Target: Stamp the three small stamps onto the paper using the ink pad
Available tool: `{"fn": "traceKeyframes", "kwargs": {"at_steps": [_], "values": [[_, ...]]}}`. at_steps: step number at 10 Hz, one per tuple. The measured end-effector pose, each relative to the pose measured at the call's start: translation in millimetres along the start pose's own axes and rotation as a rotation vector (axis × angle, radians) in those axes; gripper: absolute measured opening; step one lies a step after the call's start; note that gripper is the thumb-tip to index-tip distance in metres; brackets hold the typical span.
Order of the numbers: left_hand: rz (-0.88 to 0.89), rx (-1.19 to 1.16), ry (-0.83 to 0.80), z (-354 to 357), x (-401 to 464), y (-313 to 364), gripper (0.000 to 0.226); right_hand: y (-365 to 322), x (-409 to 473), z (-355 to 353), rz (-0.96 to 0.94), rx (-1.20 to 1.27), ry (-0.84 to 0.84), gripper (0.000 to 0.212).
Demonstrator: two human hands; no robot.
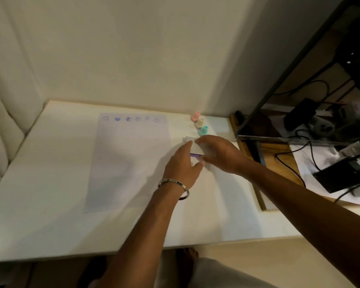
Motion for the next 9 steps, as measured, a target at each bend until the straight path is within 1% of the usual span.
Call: {"fn": "traceKeyframes", "kwargs": {"at_steps": [1,3,4,5,6,7,8,9], "values": [[0.016,0.021,0.003,20.3,4.0,12.7,0.069,13.9,-2.0,-2.4,-0.016,0.001,-0.005,0.049],[0.012,0.128,0.133,30.2,11.2,20.7,0.07,22.3,0.2,-3.0,-0.068,-0.053,-0.015,0.046],[0.002,0.232,0.174,30.0,10.7,18.5,0.07,25.6,-3.0,-2.9,-0.07,-0.032,0.016,0.045],[-0.015,0.28,0.16,30.1,9.9,15.3,0.072,23.6,-4.6,-3.7,-0.086,-0.03,0.033,0.045],[-0.024,0.235,0.127,31.5,5.0,16.3,0.072,19.3,-7.9,-4.0,-0.067,0.002,0.051,0.045],[-0.008,0.111,0.141,25.1,-7.1,21.1,0.063,4.1,-18.8,-8.2,-0.081,-0.009,0.065,0.043],[0.078,0.039,0.218,2.9,-24.0,30.2,0.053,-20.4,-30.4,-22.3,-0.098,-0.013,0.125,0.044],[0.146,0.05,0.302,-30.3,-42.0,35.8,0.05,-48.7,-39.8,-31.4,-0.066,-0.039,0.1,0.052]]}}
Point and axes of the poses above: each hand's wrist, its own x-axis towards the middle knuckle, its own z-axis out of the palm, y = z × x, the point moved 10 cm from there along x, towards the middle knuckle, and after that the axes turned 8 degrees about -z, right-handed, at the moved point
